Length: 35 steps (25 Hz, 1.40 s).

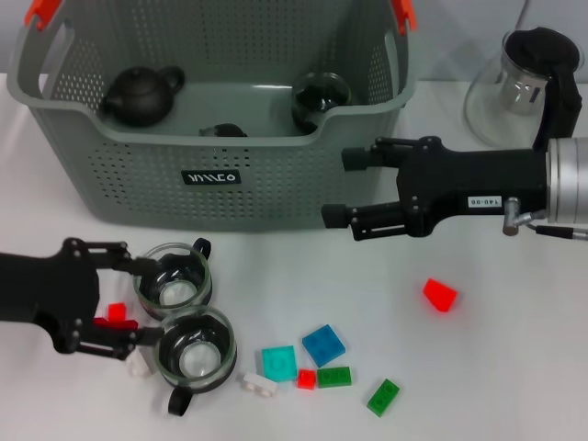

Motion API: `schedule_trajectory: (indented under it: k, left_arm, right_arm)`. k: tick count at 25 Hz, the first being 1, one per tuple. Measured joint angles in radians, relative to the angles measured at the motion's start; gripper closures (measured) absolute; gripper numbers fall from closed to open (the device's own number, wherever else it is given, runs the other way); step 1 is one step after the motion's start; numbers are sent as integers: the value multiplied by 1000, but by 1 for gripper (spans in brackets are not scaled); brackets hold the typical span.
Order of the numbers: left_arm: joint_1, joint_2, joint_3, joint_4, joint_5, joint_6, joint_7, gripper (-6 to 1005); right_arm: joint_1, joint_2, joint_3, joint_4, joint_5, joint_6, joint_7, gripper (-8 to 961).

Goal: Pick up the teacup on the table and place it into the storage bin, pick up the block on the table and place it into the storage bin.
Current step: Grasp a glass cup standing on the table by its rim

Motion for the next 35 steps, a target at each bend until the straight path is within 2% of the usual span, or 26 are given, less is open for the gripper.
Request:
schedule_trajectory:
  k: [14, 20, 27, 33, 35]
  left_arm:
    - [-30, -18, 10, 140, 23, -60, -263, 172]
    - [-32, -23, 29, 187, 75, -66, -331, 172]
    - [-62, -36, 40, 200, 150, -84, -423, 173]
    - [-83, -44, 40, 202, 195, -110, -518, 173]
    - [-106, -45, 57, 201, 223, -137, -657, 173]
  right_arm:
    - [11, -1, 15, 3, 2, 34, 1, 26]
    - [17, -14, 23, 3, 0, 36, 2, 26]
    - [22, -16, 28, -1, -13, 36, 2, 26]
    - [25, -26, 34, -4, -15, 35, 2, 26]
    - [26, -29, 37, -3, -15, 35, 2, 26]
